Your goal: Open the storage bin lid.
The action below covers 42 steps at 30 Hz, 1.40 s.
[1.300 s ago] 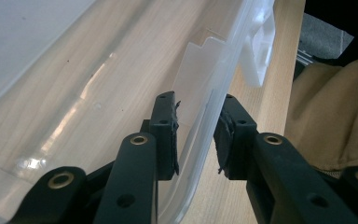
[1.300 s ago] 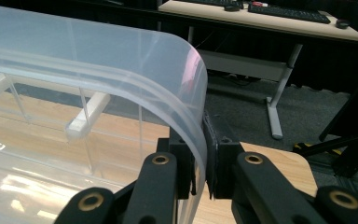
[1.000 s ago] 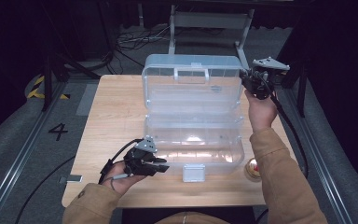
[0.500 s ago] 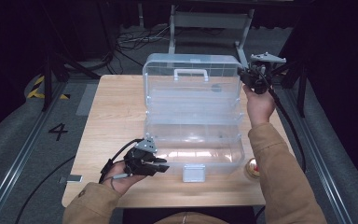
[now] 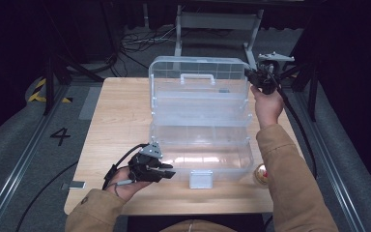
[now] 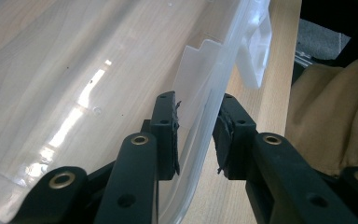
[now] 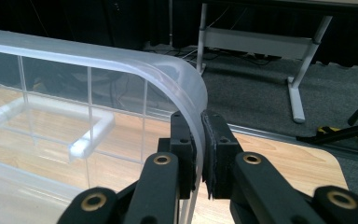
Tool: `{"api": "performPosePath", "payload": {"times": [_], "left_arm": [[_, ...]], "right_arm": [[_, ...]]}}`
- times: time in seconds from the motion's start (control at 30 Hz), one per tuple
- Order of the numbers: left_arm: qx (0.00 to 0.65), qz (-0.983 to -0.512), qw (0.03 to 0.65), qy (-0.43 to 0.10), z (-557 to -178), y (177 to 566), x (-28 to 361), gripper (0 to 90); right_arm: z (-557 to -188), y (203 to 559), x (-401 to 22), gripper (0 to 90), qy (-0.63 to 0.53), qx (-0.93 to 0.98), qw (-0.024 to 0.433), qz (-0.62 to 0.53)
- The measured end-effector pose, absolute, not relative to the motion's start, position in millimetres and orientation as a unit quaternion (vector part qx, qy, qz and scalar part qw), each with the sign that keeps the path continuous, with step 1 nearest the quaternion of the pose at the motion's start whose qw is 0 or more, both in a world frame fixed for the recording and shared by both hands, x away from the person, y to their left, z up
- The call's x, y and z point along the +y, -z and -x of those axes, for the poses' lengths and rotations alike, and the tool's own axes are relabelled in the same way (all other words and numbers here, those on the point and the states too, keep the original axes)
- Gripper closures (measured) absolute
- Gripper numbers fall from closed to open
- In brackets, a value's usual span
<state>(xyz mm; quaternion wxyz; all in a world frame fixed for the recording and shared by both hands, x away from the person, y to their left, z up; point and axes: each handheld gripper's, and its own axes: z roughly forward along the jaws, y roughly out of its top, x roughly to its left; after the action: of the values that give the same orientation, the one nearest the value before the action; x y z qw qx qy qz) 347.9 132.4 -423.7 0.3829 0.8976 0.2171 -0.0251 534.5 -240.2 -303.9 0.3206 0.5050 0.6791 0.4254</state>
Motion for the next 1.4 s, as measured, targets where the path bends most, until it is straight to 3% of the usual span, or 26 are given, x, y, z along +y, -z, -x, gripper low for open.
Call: {"api": "performPosePath", "payload": {"times": [0.7,1.4], "left_arm": [[0.224,-0.891,0.394,0.026,-347,425,133,71.0],[0.217,-0.893,0.394,0.019,-347,425,133,70.7]], "right_arm": [[-552,320,-240,84.2,-0.433,0.683,0.339,-0.481],[-574,336,-245,84.0,-0.442,0.689,0.314,-0.481]]}}
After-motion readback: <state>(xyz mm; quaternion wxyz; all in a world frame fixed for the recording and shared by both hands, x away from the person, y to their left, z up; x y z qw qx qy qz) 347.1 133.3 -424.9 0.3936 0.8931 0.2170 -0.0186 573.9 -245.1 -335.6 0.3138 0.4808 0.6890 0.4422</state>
